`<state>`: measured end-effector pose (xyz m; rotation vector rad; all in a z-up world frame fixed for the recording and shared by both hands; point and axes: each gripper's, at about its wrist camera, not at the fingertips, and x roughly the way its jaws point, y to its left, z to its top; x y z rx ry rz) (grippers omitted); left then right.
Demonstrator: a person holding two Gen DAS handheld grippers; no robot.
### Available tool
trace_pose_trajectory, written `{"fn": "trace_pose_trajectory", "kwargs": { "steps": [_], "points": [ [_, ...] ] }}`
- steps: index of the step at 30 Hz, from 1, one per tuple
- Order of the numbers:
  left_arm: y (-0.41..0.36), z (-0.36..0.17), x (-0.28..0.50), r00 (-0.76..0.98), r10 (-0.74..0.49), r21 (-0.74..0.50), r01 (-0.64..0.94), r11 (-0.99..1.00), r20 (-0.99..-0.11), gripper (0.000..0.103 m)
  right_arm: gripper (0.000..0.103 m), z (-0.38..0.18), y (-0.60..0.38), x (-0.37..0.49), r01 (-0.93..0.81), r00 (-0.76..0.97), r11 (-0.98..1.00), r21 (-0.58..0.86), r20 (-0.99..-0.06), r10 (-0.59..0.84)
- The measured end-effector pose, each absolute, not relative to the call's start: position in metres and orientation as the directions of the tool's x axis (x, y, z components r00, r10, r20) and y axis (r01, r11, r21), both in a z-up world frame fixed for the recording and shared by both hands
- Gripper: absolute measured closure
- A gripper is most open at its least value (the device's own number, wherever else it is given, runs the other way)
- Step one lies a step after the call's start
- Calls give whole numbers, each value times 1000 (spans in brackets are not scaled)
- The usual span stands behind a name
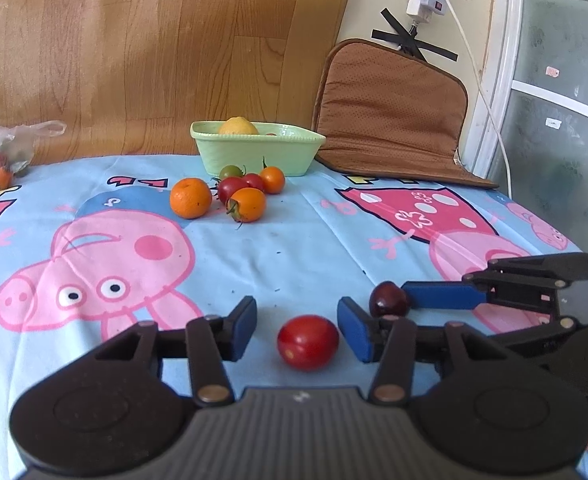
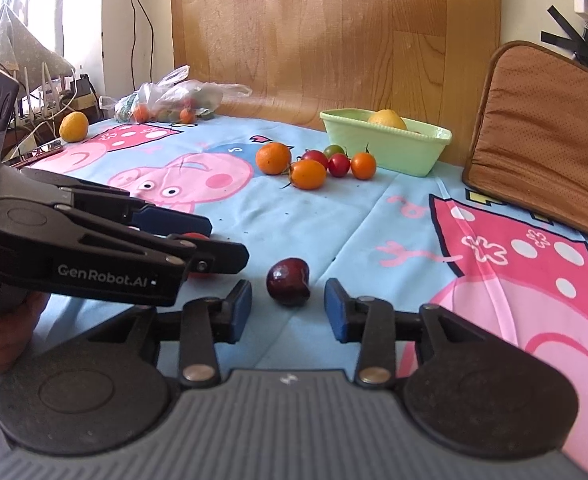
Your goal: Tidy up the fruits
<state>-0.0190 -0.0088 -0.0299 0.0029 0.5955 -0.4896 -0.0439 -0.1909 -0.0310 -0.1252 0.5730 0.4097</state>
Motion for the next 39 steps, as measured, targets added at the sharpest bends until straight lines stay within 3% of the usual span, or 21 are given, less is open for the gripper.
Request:
{"fn": "trace_pose_trajectory", "kwargs": {
  "steps": [10, 11, 12, 13, 14, 19, 21, 26, 31, 35, 37, 39],
  "points": [
    [-9, -30, -19, 716, -450, -149, 444, 884, -533, 56, 62, -31, -192, -44, -409, 764, 912, -5, -548, 340],
    [-8, -30, -20, 719, -448, -151, 440, 885, -530, 59, 67, -31, -193, -44, -411, 763, 912, -3, -547, 343],
    [-7, -29, -21, 722, -455, -158, 442, 883, -522, 69, 78, -31, -193, -45, -411, 764, 912, 1, -545, 345],
    [-5, -28, -23, 725, -463, -166, 445, 880, -509, 80, 77, -31, -194, -45, -410, 764, 912, 8, -544, 348],
    [-4, -28, -24, 730, -468, -173, 445, 879, -498, 84, 77, -30, -195, -46, -407, 764, 913, 20, -540, 352],
    [5, -23, -11, 699, -516, -277, 437, 856, -495, 93, 78, -24, -214, -41, -397, 767, 908, 133, -495, 408],
    [7, -11, 7, 692, -548, -333, 436, 836, -470, 93, 78, -16, -223, -24, -381, 772, 910, 163, -485, 411],
    [-2, 36, 81, 730, -555, -301, 468, 831, -398, 93, 77, 23, -240, 47, -355, 814, 917, 182, -422, 399],
    [-12, 52, 168, 727, -532, -315, 430, 846, -434, 93, 77, 32, -233, 131, -320, 854, 940, 115, -395, 339],
    [-10, 55, 152, 718, -548, -236, 497, 835, -428, 89, 77, 25, -240, 149, -311, 843, 934, 173, -404, 356],
    [1, 49, 123, 671, -585, -246, 537, 807, -456, 78, 77, 20, -250, 137, -340, 816, 917, 208, -418, 398],
    [13, 38, 86, 627, -609, -237, 576, 783, -486, 74, 77, 16, -257, 118, -391, 777, 889, 236, -434, 457]
  ]
}}
